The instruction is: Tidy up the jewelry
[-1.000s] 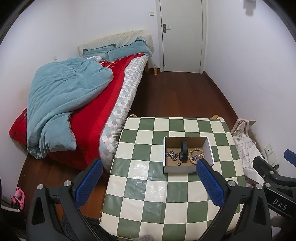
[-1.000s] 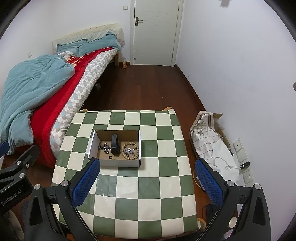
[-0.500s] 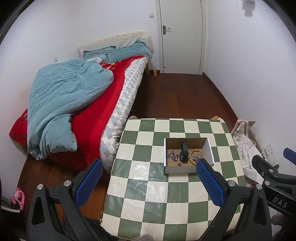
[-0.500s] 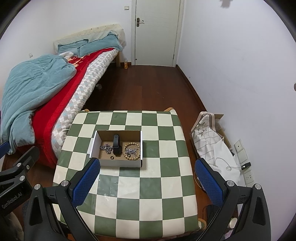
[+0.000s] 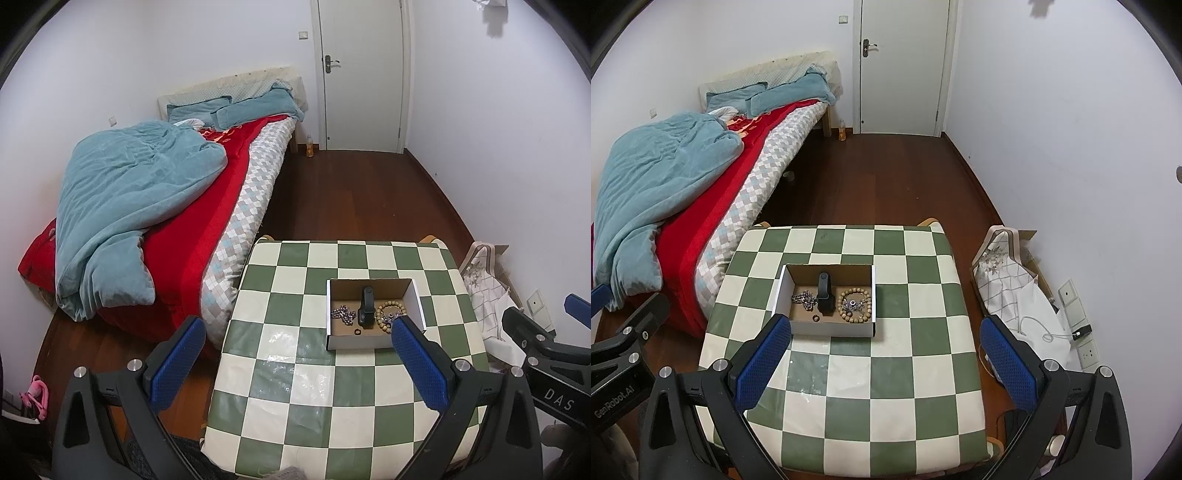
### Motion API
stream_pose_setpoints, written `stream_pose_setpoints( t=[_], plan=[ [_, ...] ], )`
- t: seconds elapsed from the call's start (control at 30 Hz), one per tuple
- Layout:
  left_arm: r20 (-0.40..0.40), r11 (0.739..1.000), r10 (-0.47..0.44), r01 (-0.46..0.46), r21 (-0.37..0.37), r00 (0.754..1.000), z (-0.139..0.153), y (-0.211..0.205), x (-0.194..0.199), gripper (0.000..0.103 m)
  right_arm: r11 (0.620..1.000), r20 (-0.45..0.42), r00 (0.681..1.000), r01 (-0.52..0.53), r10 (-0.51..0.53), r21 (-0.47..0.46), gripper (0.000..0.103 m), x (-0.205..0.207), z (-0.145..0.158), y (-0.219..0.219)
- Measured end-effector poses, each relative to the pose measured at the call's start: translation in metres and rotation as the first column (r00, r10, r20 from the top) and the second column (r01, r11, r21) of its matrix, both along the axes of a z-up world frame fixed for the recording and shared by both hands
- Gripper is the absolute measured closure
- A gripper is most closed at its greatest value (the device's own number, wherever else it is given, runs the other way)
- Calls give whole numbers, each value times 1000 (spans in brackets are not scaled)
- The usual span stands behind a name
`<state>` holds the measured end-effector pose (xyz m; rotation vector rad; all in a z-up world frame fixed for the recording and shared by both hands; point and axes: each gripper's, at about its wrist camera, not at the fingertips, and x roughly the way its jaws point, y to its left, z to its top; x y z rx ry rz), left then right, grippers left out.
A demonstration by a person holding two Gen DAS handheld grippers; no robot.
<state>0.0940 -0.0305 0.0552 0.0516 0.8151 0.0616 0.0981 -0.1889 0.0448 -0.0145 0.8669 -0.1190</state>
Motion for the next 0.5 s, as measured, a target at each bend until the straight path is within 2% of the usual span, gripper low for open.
stream_pose_setpoints(
  t=[0.5],
  plan=[
    [6, 1000, -8, 8, -19, 1000, 4, -2, 0, 0, 1000, 6, 1000, 1, -1, 4, 0, -1, 4, -2]
  ],
)
